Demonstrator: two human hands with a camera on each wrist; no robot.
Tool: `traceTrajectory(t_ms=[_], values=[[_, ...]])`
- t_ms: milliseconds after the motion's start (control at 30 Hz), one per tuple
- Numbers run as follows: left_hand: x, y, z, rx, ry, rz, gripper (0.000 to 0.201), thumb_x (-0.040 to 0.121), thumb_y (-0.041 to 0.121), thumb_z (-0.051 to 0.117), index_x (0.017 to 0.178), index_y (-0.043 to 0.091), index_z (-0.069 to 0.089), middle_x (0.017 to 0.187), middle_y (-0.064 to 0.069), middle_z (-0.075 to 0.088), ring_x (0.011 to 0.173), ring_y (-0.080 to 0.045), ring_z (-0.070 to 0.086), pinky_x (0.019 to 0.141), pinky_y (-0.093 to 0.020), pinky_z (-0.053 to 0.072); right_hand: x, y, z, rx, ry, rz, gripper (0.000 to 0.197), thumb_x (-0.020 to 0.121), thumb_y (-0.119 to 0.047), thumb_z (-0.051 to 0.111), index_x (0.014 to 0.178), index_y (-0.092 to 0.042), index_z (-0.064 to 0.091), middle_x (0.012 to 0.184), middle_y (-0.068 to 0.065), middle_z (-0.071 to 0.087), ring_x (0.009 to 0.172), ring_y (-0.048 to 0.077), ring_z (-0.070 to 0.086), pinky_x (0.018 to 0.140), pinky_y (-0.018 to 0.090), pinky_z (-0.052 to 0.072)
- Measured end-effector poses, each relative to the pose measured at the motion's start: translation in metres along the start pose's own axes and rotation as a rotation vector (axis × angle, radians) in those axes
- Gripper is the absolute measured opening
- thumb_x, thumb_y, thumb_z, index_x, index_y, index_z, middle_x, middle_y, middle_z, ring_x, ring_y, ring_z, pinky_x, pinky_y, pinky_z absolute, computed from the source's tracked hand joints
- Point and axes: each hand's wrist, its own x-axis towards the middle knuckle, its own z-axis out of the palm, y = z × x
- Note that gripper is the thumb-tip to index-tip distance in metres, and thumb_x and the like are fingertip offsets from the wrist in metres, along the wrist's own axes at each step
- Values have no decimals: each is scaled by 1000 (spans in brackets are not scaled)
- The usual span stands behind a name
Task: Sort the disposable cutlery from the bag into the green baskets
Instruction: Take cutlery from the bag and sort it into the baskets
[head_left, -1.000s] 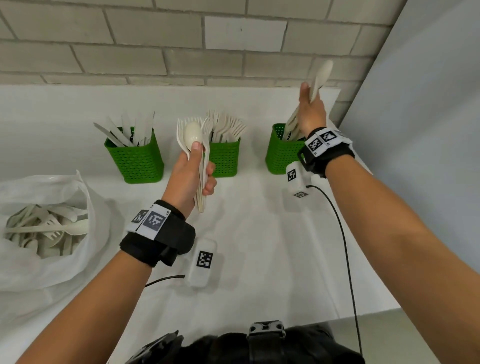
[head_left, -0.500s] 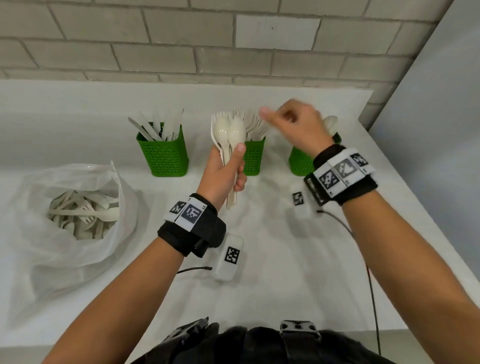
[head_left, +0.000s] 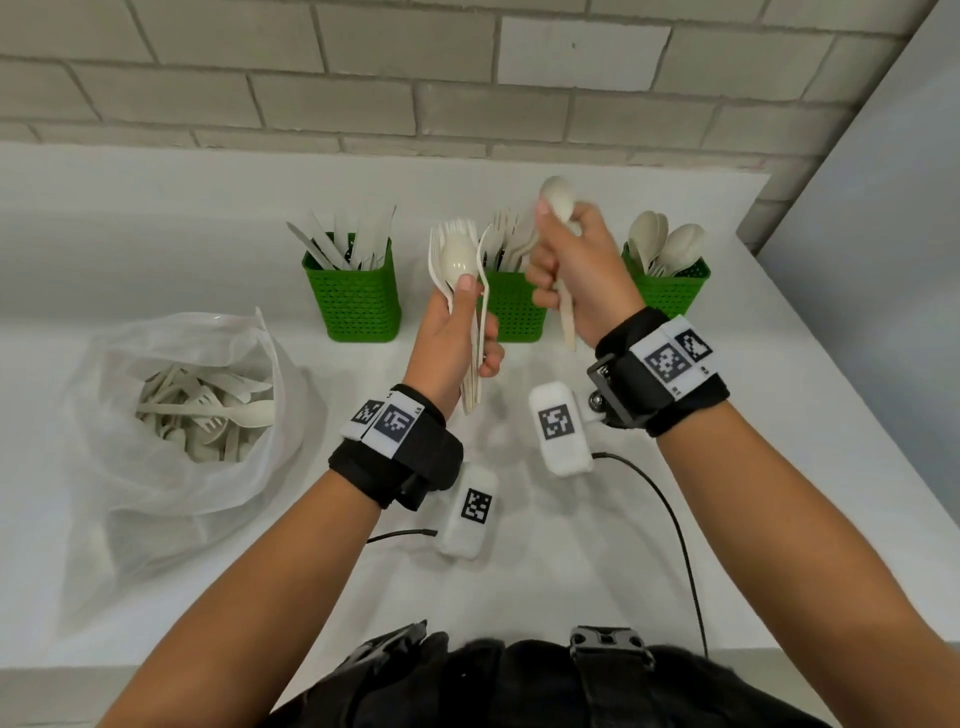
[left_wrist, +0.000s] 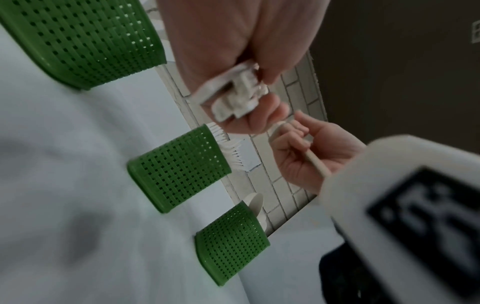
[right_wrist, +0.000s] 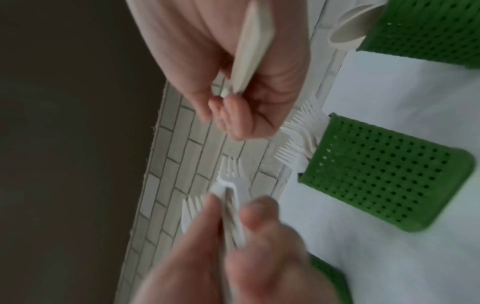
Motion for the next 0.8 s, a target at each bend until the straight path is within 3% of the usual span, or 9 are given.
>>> traceTrajectory(t_ms=[67, 167, 267, 400, 533, 633, 700, 733, 800], values=[[1, 1, 0, 38, 6, 55, 14, 99, 32, 39, 97, 21, 48, 55, 4, 49, 39, -10, 41, 37, -20, 31, -10, 12, 7, -231, -64, 42, 24, 88, -35, 62, 94, -20, 46, 61, -5, 45, 49, 8, 41, 39, 18, 31], [2, 3, -2, 74, 34, 76, 10, 98, 21, 44, 102, 21, 53, 50, 10, 55, 39, -9, 43, 37, -20, 32, -15, 26, 21, -297, -46, 17, 42, 75, -34, 77, 96, -16, 45, 69, 0, 55, 47, 5, 48, 38, 19, 35], [2, 1, -5, 173, 52, 77, 22, 96, 16, 48, 117, 15, 52, 62, 5, 54, 39, -10, 43, 38, -20, 34, -11, 27, 31, -338, 82, -61, 56, 69, -33, 81, 106, -17, 42, 81, 3, 57, 68, 13, 60, 55, 28, 51], [1, 2, -11, 276, 47, 141, 17, 94, 19, 52, 101, 34, 45, 72, -2, 53, 44, -12, 42, 40, -21, 36, -7, 31, 40, -345, 165, -151, 43, 72, -23, 78, 100, -19, 45, 85, 5, 65, 79, 22, 67, 72, 37, 57], [-2, 8, -19, 255, 1, 157, 15, 94, 25, 53, 98, 34, 42, 84, -9, 55, 46, -10, 42, 43, -22, 36, -9, 33, 45, -169, 96, -88, 31, 81, -23, 72, 102, -17, 50, 95, 9, 70, 80, 23, 69, 49, 23, 45], [-3, 11, -26, 209, -33, 179, 13, 97, 29, 47, 106, 37, 42, 94, -5, 59, 52, -4, 48, 47, -20, 40, -8, 33, 48, -97, 96, -95, 11, 92, -23, 57, 99, -16, 50, 77, 5, 63, 59, 13, 57, 38, 16, 36], [-2, 9, -28, 220, -54, 199, 18, 98, 31, 44, 116, 31, 45, 101, -4, 62, 66, -7, 54, 54, -17, 44, -4, 33, 46, -81, 142, -109, 7, 98, -21, 46, 99, -14, 48, 73, 3, 58, 56, 11, 51, 38, 16, 36], [-1, 9, -29, 225, -67, 191, 16, 98, 31, 43, 113, 33, 45, 93, -3, 61, 64, -8, 52, 53, -15, 42, -2, 32, 45, -94, 167, -109, 7, 99, -20, 42, 101, -14, 46, 74, 2, 56, 59, 12, 51, 41, 17, 39], [-1, 7, -27, 214, -90, 143, 8, 99, 30, 41, 101, 38, 41, 71, 0, 43, 48, -7, 38, 43, -16, 34, 5, 30, 39, -121, 221, -109, 5, 100, -18, 39, 101, -14, 43, 74, 0, 49, 61, 10, 48, 45, 18, 40]])
